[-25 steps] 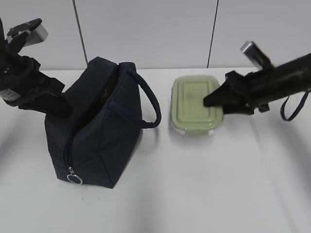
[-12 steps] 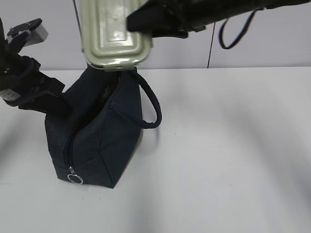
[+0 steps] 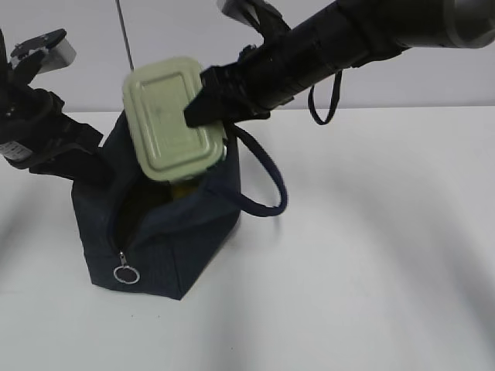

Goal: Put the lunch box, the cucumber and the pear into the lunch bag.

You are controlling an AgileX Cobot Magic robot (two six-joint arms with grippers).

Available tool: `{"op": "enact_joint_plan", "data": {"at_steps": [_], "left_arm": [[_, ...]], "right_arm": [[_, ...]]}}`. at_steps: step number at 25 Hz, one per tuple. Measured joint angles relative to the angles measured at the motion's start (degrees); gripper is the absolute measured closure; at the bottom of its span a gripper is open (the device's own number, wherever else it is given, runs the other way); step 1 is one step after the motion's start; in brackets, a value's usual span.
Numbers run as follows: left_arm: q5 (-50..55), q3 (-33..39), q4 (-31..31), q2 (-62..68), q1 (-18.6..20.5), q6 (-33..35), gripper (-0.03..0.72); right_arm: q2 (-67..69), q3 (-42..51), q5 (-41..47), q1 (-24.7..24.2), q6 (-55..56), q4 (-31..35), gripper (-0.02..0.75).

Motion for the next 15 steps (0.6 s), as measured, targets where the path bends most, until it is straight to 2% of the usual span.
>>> {"op": "enact_joint_plan", "data": {"at_steps": [2, 5, 10, 15], "left_arm": [[-0.1, 0.0, 0.0, 0.0, 0.0, 0.0, 0.684], [-0.3, 0.0, -0.1, 0.0, 0.0, -0.1, 0.684], [-0.6, 0.0, -0.1, 0.0, 0.0, -0.2, 0.684], [-0.5, 0.0, -0.1, 0.0, 0.0, -0.2, 0.684]], "right_arm": [[0.0, 0.0, 2.2, 0.0, 5.4, -8.4, 0.387], [0.0, 0.0, 3.9, 0.0, 10.7, -13.8, 0.387], [0.5, -0.1, 5.5, 0.5, 16.5, -15.6, 0.387], [2.3, -0.2, 3.7, 3.9, 17.9, -16.5, 0.387]]}}
